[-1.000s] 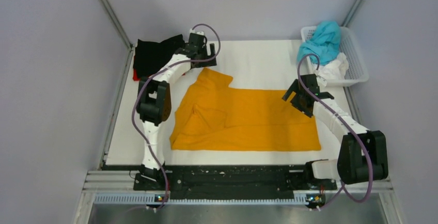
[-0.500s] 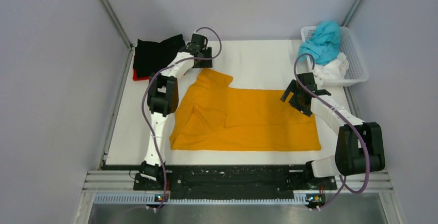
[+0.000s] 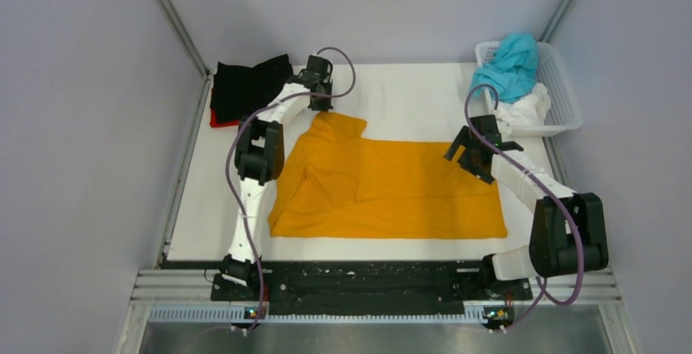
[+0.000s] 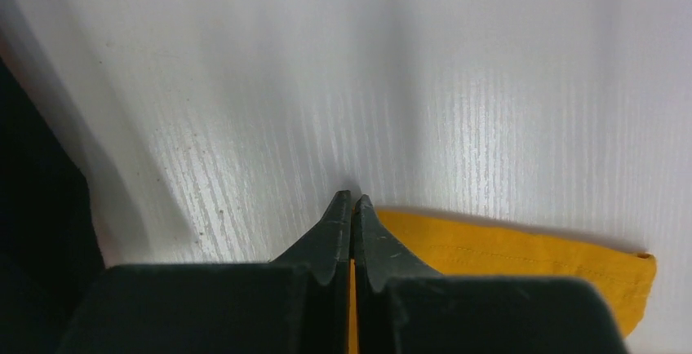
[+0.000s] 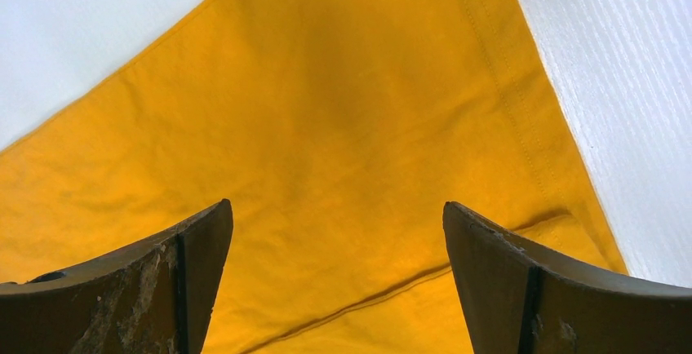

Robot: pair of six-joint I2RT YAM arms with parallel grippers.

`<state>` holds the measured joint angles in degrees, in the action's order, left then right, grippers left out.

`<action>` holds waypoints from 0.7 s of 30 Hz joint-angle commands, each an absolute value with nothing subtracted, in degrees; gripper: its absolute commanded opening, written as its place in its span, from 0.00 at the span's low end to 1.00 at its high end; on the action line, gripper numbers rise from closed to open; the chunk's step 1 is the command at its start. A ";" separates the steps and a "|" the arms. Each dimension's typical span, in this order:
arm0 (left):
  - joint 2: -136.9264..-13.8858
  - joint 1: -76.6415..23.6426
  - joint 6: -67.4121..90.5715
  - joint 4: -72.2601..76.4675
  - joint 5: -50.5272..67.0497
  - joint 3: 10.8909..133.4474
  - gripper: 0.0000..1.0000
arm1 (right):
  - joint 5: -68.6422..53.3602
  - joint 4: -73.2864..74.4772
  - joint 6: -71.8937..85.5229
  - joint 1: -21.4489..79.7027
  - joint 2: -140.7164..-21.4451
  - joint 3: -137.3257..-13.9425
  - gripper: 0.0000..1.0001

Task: Fold and stack the t-shirts
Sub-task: Grab the side of the flattened tshirt furthest away from the robot with both arms

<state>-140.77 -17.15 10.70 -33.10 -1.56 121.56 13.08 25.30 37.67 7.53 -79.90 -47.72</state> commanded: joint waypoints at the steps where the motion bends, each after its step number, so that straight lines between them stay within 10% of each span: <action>1: -137.26 -17.32 9.01 -34.23 -8.82 117.74 0.00 | 15.63 24.29 37.16 6.80 -80.55 -49.96 0.99; 21: -128.10 -12.04 11.32 -25.69 -16.46 106.26 0.00 | 33.67 28.75 34.04 6.69 -107.80 -77.95 0.91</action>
